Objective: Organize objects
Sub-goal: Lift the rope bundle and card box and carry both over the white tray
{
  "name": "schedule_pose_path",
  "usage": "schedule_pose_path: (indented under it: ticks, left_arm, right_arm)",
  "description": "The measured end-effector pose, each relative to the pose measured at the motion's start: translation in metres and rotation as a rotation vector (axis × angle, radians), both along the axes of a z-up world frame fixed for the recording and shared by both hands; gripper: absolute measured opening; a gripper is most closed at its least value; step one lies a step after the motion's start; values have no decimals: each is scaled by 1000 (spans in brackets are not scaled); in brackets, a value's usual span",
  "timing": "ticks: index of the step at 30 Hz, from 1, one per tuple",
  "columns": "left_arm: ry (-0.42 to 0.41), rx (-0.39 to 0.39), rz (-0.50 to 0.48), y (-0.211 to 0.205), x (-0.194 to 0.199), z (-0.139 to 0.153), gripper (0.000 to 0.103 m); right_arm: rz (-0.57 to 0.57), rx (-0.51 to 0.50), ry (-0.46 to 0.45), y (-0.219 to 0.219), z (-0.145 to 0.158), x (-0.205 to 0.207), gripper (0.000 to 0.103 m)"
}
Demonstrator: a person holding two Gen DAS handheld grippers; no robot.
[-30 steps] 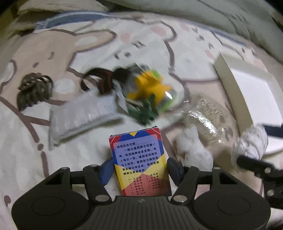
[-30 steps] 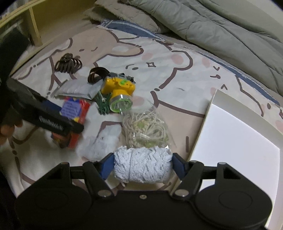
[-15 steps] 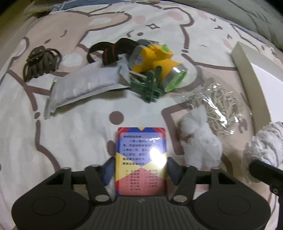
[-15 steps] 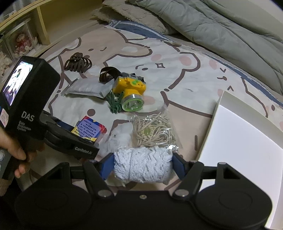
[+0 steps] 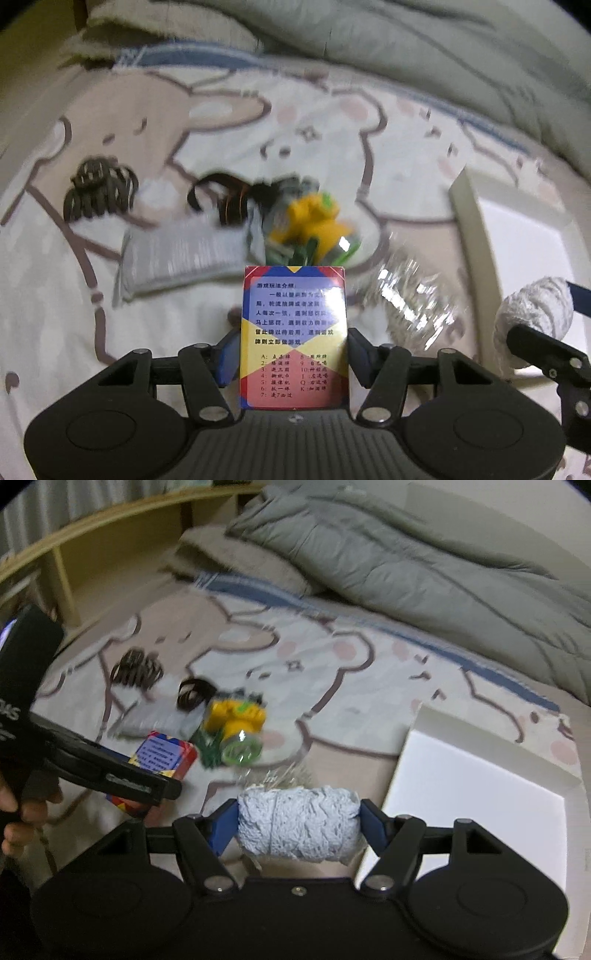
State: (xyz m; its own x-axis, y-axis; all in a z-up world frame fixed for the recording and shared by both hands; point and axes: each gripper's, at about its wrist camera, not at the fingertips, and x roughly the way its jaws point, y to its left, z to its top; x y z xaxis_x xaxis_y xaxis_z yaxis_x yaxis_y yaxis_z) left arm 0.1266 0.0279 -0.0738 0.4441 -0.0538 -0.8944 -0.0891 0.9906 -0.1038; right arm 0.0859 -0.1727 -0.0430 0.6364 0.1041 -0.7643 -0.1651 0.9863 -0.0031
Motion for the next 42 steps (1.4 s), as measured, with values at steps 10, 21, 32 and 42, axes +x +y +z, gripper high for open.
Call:
schedule_pose_path:
  ticks: [10,21,32,42]
  left_arm:
    - [-151,-20,-62,-20,-7,42,60]
    - [-272,-5,-138,-45,-15,73,60]
    - [-243,-12,-224,-89,-10,63,60]
    - [-231,-30,-296,-168,3,48,60]
  right_arm:
    - [-147,44,-106,-28,24,-5,71]
    - [-254,76,-131,-56,39,-21,71]
    - [-357,70,-180,-112,49,-33,71]
    - [-458,51,-180,-183,30,-52,71]
